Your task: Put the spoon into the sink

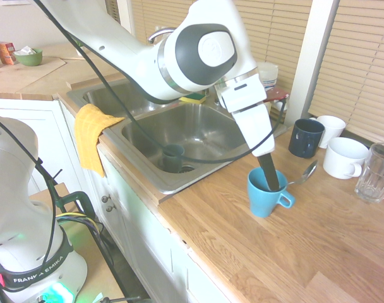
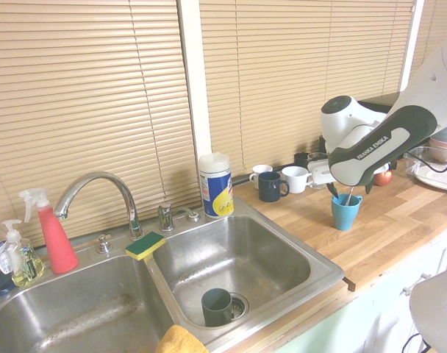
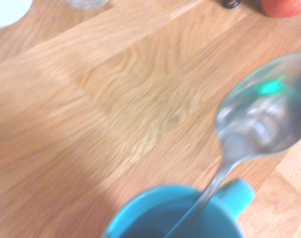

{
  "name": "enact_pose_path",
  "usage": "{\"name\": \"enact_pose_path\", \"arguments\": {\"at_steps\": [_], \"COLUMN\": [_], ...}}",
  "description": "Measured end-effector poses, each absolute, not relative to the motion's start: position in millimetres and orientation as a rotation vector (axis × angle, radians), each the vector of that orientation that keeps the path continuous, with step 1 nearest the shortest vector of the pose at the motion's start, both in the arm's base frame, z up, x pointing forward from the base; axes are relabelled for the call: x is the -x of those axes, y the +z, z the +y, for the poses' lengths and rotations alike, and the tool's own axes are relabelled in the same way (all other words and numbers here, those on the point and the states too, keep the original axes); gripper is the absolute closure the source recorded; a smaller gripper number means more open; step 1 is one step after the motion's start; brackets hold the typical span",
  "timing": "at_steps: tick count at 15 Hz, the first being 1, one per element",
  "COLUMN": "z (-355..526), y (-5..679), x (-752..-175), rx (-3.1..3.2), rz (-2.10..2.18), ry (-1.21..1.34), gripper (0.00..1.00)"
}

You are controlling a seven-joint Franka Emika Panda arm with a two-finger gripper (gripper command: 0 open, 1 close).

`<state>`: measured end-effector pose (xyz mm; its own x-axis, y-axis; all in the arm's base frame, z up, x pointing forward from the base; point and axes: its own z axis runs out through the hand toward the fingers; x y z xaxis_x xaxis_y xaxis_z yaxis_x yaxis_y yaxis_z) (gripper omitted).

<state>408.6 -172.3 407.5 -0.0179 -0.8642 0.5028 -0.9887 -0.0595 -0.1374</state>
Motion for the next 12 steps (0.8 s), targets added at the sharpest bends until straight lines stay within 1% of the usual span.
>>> {"name": "enact_pose_path", "arguments": {"at_steps": [4, 5, 12], "z": [-185, -185, -192], "y": [410, 408, 399], "x": [-408, -409, -418], "rx": [-1.953, -1.952, -1.912], "rz": [-1.97, -1.974, -2.001], "ry": [0.724, 0.726, 0.742], "gripper": [0.0, 1.0, 1.0]}}
